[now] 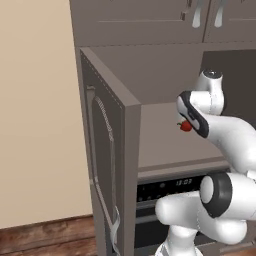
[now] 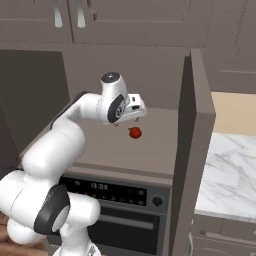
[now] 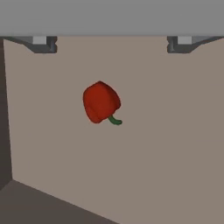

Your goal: Pick the bell peppers from the cabinet and place them in one bowl. Pick the tangerine from the sink and place it in the other bowl.

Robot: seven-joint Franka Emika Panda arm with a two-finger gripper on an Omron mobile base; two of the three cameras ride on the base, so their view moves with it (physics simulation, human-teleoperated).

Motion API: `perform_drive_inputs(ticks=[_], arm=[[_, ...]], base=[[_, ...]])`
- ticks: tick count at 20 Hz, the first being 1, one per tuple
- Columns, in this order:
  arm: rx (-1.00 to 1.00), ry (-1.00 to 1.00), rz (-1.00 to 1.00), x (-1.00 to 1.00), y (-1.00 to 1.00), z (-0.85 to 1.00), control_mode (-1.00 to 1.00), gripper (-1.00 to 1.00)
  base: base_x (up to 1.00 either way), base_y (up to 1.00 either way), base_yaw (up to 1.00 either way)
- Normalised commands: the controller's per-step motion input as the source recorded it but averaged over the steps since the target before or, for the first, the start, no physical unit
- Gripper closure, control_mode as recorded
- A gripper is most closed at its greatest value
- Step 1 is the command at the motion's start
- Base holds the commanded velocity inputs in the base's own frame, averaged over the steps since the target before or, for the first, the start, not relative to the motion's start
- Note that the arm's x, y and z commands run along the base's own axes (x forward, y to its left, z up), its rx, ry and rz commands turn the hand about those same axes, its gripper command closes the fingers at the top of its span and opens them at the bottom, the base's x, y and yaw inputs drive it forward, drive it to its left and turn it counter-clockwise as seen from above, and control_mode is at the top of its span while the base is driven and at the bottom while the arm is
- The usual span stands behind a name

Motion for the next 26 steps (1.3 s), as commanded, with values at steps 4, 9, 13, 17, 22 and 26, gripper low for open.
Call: perform_drive_inputs(ticks=[4, 9, 13, 17, 22, 26], arm=[[0.0, 0.07, 0.0, 0.36, -0.23, -0.17, -1.0, -1.0], [0.0, 0.06, 0.0, 0.39, -0.02, -0.12, -1.0, -1.0], [0.0, 0.09, 0.0, 0.5, 0.0, -0.09, -1.0, -1.0], [0.0, 0.03, 0.0, 0.04, -0.11, -0.08, -1.0, -1.0], [0.0, 0.0, 0.0, 0.0, -0.14, -0.15, -1.0, -1.0], [0.0, 0.0, 0.01, 0.0, 0.0, -0.36, -1.0, -1.0]], base=[[0.0, 0.0, 0.0], [0.0, 0.0, 0.0], [0.0, 0.0, 0.0], [0.0, 0.0, 0.0], [0.0, 0.0, 0.0], [0.0, 0.0, 0.0]])
